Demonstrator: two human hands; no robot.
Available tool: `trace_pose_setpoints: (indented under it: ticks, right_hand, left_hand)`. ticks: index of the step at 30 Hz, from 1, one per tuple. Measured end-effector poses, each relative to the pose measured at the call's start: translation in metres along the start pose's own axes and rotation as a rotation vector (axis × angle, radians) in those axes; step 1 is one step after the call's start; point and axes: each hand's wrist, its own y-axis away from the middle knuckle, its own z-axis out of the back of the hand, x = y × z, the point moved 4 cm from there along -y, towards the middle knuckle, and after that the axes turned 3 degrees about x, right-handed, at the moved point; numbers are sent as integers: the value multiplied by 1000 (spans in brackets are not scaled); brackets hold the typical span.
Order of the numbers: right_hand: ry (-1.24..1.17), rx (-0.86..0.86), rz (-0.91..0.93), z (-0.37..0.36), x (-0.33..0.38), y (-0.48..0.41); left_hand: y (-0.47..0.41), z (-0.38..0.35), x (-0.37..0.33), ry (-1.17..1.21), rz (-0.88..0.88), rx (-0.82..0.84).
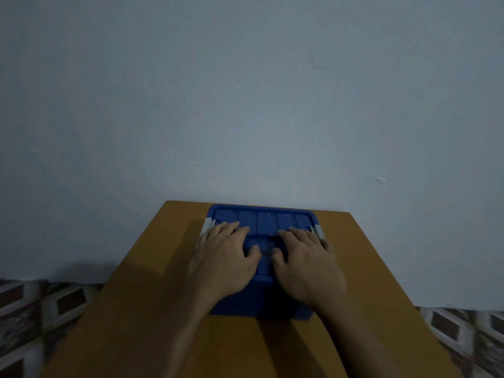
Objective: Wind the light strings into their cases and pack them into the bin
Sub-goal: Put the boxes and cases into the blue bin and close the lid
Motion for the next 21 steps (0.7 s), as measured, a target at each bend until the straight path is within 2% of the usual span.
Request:
trace_pose_setpoints:
  ticks: [12, 21]
  right_hand:
    - [-11, -40, 1, -7, -14, -87]
    - [-25, -82, -23, -8, -19, -119]
  left_hand:
    - [-83, -3, 13, 46, 4, -67]
    - [-118, -4, 18, 41, 8, -64]
